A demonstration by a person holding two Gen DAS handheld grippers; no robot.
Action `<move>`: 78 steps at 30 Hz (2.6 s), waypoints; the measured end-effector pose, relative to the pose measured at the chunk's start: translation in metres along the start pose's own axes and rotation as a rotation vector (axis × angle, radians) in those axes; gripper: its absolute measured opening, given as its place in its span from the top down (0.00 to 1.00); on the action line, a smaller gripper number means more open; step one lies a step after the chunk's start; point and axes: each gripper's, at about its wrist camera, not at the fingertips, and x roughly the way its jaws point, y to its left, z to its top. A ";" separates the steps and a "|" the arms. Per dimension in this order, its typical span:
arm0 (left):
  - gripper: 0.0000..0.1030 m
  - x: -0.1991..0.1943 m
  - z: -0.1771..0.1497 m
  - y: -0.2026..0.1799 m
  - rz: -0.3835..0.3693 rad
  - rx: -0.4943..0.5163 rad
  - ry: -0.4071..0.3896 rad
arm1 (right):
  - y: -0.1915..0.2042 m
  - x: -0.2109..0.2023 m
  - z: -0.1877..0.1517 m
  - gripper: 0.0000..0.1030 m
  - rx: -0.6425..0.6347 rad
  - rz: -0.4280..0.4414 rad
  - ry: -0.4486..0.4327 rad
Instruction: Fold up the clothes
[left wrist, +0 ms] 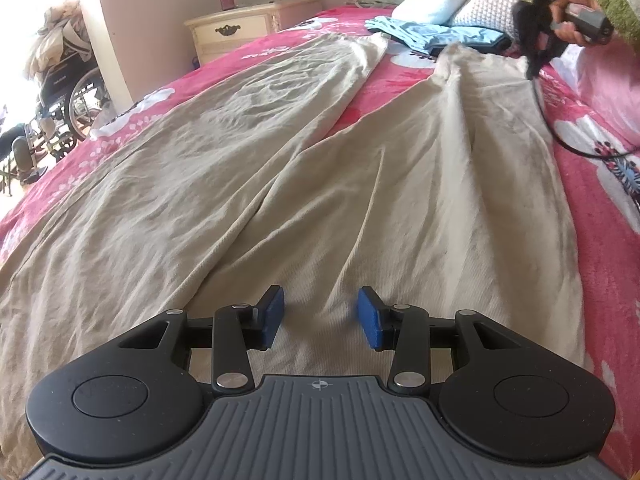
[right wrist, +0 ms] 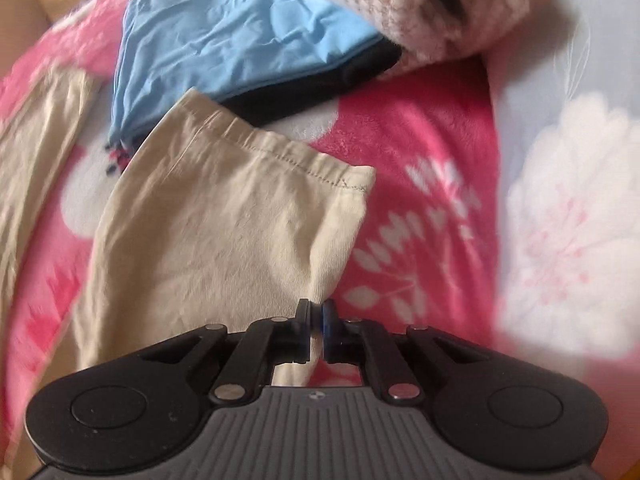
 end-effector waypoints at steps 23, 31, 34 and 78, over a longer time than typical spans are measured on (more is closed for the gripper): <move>0.58 -0.057 -0.003 -0.012 -0.176 0.026 -0.159 | 0.052 -0.052 -0.030 0.82 -0.390 0.168 -0.164; 0.60 -0.040 -0.036 -0.074 -0.352 0.136 0.066 | 0.123 -0.079 -0.178 0.82 -0.912 0.537 -0.038; 0.61 -0.043 -0.043 -0.077 -0.360 0.130 0.091 | 0.106 -0.056 -0.212 0.82 -0.946 0.457 0.018; 0.56 -0.095 -0.051 0.003 -0.376 -0.188 0.186 | 0.133 -0.111 -0.339 0.80 -1.565 0.759 -0.043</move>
